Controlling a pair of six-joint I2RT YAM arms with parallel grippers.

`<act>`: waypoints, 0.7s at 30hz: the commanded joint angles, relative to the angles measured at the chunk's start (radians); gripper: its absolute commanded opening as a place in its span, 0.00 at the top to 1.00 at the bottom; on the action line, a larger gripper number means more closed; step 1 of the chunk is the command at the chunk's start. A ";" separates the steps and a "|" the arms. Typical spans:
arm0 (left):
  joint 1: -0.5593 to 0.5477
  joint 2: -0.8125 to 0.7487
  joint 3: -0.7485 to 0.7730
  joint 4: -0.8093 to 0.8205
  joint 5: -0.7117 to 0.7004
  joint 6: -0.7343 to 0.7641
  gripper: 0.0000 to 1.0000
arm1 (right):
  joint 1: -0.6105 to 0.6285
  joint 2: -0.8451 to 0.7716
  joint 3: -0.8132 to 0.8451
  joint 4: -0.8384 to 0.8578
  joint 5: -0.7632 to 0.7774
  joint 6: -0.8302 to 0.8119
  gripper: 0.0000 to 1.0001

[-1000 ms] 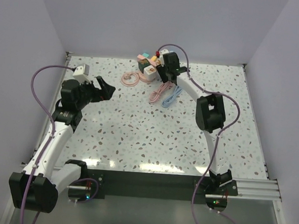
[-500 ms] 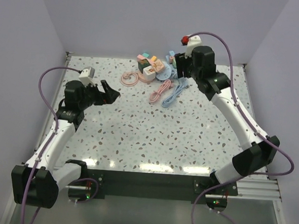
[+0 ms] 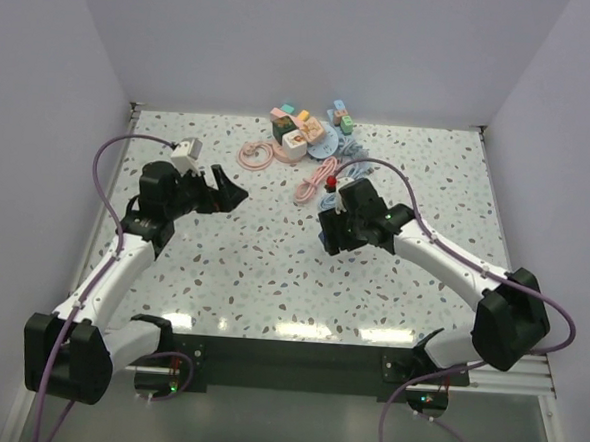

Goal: Pull the plug off the socket

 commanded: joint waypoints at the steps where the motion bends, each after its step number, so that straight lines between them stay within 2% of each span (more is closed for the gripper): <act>1: -0.008 -0.007 -0.011 0.069 0.010 -0.019 0.00 | -0.009 -0.094 -0.009 0.082 0.017 0.093 1.00; 4: -0.008 -0.014 -0.019 0.061 0.000 -0.015 0.00 | -0.009 -0.018 0.040 -0.044 0.195 0.105 1.00; 5: -0.008 -0.016 -0.016 0.055 -0.011 -0.012 0.00 | -0.007 -0.002 0.057 -0.069 0.178 0.095 1.00; 7: -0.008 -0.027 -0.014 0.020 -0.038 -0.009 0.00 | -0.007 0.013 0.051 -0.052 0.085 0.058 1.00; 13: -0.008 -0.054 0.007 -0.060 -0.180 -0.027 0.00 | 0.025 0.025 0.008 0.061 -0.168 0.113 1.00; 16: -0.008 -0.062 0.021 -0.077 -0.232 -0.033 0.00 | 0.127 0.087 0.032 0.103 -0.283 0.121 1.00; 21: -0.007 -0.047 0.046 -0.123 -0.273 -0.036 0.00 | 0.217 0.235 0.080 0.128 -0.395 0.135 1.00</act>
